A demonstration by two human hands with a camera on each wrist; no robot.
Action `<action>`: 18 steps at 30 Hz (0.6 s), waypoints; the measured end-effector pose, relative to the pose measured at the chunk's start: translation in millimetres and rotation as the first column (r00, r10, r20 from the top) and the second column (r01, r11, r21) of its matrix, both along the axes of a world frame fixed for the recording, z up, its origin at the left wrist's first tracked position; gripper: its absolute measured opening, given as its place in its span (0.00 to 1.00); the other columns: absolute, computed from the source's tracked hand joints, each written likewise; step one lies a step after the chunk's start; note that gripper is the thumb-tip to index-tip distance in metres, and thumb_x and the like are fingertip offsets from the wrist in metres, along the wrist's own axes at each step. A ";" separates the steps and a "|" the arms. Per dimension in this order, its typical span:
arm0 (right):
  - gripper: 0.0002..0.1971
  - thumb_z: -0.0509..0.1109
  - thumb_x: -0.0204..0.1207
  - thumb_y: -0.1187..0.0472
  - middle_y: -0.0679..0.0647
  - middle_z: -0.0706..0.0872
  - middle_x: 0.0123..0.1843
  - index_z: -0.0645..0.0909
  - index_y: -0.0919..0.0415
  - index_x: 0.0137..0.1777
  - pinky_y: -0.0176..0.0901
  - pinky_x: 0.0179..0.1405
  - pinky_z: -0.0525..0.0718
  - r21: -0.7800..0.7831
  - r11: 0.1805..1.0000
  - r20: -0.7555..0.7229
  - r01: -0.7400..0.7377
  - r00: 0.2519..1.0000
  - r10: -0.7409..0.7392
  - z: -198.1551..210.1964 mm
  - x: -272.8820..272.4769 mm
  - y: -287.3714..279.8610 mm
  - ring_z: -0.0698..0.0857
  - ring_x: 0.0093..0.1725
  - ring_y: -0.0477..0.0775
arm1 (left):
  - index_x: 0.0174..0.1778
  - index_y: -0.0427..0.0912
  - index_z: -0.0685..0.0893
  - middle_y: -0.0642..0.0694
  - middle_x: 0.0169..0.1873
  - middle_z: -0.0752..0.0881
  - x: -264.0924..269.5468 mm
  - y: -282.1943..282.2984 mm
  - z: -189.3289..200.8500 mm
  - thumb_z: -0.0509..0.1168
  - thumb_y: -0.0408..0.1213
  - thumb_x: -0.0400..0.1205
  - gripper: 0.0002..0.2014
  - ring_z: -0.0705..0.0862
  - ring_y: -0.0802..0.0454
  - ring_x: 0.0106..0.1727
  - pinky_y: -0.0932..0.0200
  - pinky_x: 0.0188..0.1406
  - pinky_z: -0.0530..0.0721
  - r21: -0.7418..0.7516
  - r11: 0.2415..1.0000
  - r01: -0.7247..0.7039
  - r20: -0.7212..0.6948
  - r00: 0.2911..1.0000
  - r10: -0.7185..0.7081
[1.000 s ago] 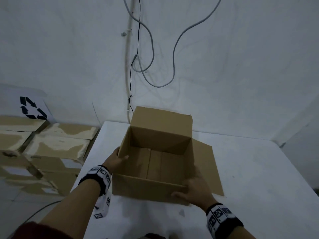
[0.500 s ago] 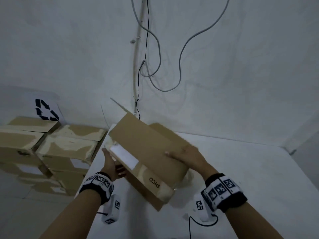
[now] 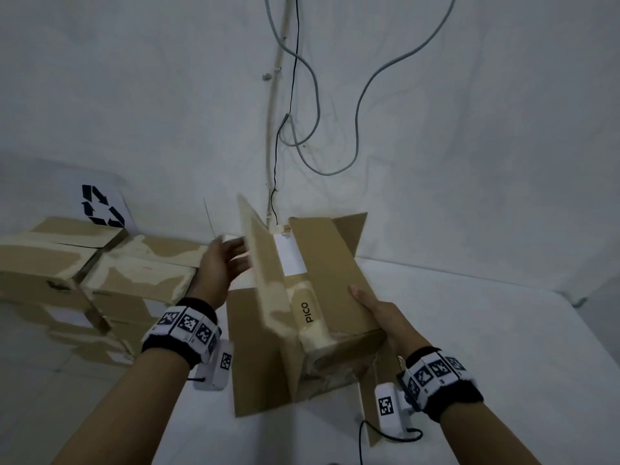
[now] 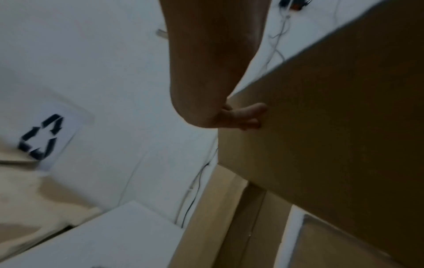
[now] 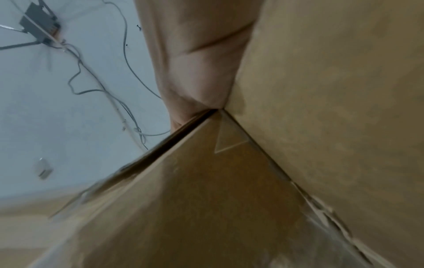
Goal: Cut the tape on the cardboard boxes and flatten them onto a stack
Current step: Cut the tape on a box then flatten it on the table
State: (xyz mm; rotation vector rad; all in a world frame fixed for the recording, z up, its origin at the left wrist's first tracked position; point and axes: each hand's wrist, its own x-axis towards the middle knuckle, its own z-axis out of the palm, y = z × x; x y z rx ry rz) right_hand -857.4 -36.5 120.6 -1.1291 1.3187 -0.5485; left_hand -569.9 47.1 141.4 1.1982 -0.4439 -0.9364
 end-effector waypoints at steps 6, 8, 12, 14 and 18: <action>0.37 0.72 0.75 0.40 0.61 0.83 0.60 0.75 0.68 0.74 0.45 0.50 0.75 -0.012 0.999 -0.040 0.030 0.999 -0.030 -0.7 -1.1 -2.5 0.80 0.45 0.53 | 0.80 0.53 0.69 0.53 0.78 0.70 -73.8 -23.0 6.6 0.73 0.56 0.73 0.39 0.69 0.54 0.77 0.49 0.77 0.69 0.174 0.931 0.320 0.557 0.748 -0.361; 0.34 0.69 0.77 0.40 0.59 0.86 0.55 0.78 0.68 0.71 0.43 0.42 0.75 -0.010 1.000 -0.081 0.019 0.996 -0.020 0.4 -3.4 -1.1 0.79 0.41 0.52 | 0.82 0.57 0.60 0.54 0.83 0.58 -95.9 -33.4 -6.0 0.72 0.64 0.70 0.46 0.57 0.48 0.82 0.42 0.80 0.58 0.332 0.921 0.203 0.714 0.584 -0.386; 0.35 0.69 0.75 0.34 0.55 0.89 0.53 0.81 0.64 0.69 0.45 0.49 0.83 -0.024 1.000 -0.003 0.018 1.000 -0.018 -2.0 -8.3 5.0 0.86 0.52 0.55 | 0.83 0.50 0.47 0.42 0.83 0.47 -110.4 -40.1 -16.2 0.76 0.69 0.60 0.63 0.48 0.39 0.83 0.36 0.81 0.54 0.476 0.879 -0.040 0.696 0.628 -0.348; 0.47 0.73 0.61 0.25 0.55 0.86 0.65 0.79 0.58 0.72 0.53 0.67 0.81 -0.052 0.999 0.043 0.005 0.999 -0.002 -5.1 -11.4 7.0 0.84 0.63 0.58 | 0.82 0.51 0.37 0.40 0.82 0.45 -109.3 -43.3 -16.3 0.80 0.66 0.56 0.71 0.50 0.36 0.83 0.35 0.80 0.57 0.515 0.857 -0.016 0.592 0.729 -0.343; 0.43 0.86 0.54 0.38 0.53 0.91 0.57 0.83 0.59 0.67 0.44 0.52 0.86 -0.095 0.991 0.037 -0.098 0.994 0.102 -6.1 -13.0 10.3 0.89 0.56 0.55 | 0.79 0.53 0.27 0.36 0.78 0.53 -105.9 -49.4 -17.9 0.85 0.58 0.51 0.79 0.58 0.35 0.79 0.37 0.77 0.65 0.547 0.836 0.025 0.432 0.848 -0.307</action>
